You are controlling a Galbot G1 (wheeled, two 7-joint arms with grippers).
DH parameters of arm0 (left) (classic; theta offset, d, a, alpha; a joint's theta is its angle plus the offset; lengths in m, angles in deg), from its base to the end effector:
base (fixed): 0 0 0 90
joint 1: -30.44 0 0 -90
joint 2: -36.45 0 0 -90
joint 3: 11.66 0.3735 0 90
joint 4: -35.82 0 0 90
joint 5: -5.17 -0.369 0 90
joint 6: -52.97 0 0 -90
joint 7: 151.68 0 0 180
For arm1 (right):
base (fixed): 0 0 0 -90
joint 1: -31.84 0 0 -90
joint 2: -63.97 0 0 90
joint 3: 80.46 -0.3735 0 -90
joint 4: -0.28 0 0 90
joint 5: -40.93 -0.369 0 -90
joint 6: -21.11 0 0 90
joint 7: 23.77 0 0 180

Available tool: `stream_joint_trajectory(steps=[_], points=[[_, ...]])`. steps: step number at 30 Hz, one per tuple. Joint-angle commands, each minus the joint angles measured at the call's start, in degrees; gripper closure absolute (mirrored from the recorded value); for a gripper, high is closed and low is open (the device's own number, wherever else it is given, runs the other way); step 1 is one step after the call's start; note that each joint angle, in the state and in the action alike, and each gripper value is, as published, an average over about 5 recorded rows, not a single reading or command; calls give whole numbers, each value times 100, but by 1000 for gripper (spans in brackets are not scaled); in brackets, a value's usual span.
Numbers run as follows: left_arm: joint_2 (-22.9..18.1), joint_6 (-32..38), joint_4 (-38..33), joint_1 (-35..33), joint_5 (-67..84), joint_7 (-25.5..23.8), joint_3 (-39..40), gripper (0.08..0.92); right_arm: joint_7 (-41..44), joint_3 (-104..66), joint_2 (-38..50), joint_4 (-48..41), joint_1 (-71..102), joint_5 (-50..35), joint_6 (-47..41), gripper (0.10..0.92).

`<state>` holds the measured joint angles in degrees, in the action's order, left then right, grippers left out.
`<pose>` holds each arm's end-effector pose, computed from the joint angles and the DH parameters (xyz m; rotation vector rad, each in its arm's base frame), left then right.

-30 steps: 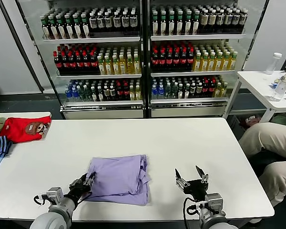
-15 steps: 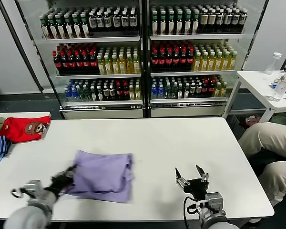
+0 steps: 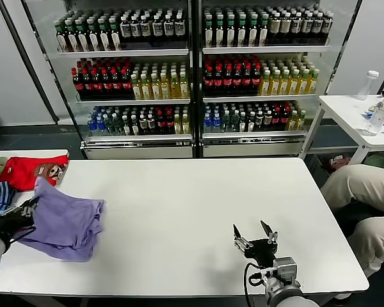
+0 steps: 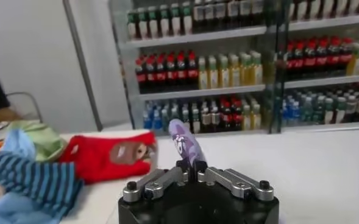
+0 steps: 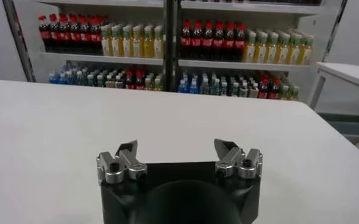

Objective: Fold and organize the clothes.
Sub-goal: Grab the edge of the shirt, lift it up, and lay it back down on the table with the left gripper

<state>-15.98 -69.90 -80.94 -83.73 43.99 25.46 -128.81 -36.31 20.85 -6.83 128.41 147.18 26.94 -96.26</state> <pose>0.2377 0.2456 -0.1863 0.0540 -2.7907 -0.1035 0.1904 0.0059 -0.2631 0.2139 -2.8107 0.0899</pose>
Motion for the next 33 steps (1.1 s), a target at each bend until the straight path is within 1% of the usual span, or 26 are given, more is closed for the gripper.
stream_joint_trajectory(steps=[1,4,7,9,11,14,18,21,23,25,28,30,33], points=[[-1633,-49,-1601,389,-499,750,3551,888,-1,-84,10,51,90,9,1,203],[-2336,-48,-1448,739,-839,850,4460,888,-1,-112,8,72,140,17,2,203],[-2843,-31,-1110,1076,-1009,948,4860,888,0,-131,17,80,166,18,4,203],[-3010,27,-926,1249,-1053,986,4894,888,1,-138,25,74,172,18,6,203],[-3066,111,-810,1416,-1024,990,4806,885,2,-140,26,62,169,18,8,203],[-3050,201,-762,1613,-846,994,4596,847,3,-114,10,25,138,22,8,203],[-3006,303,-800,1762,-657,1019,4397,742,1,-15,-22,-34,27,47,-1,203],[-2757,446,-872,1790,-732,957,4061,655,5,23,-21,-52,-76,42,-2,203],[-2455,634,-844,1781,-945,842,3662,595,8,41,-15,-101,-175,14,18,203],[-2122,908,-675,1717,-1400,632,3196,534,-7,114,-25,-195,-324,-80,19,203],[-1728,1606,-192,1501,-2516,248,2583,448,-134,480,-142,-425,-723,-375,-74,203],[-1619,2063,58,1322,-3155,79,2356,396,-352,869,-323,-639,-1075,-630,-200,203],[-1605,2478,106,1034,-3515,-16,2244,309,-865,1586,-658,-1051,-1553,-1053,-432,203]])
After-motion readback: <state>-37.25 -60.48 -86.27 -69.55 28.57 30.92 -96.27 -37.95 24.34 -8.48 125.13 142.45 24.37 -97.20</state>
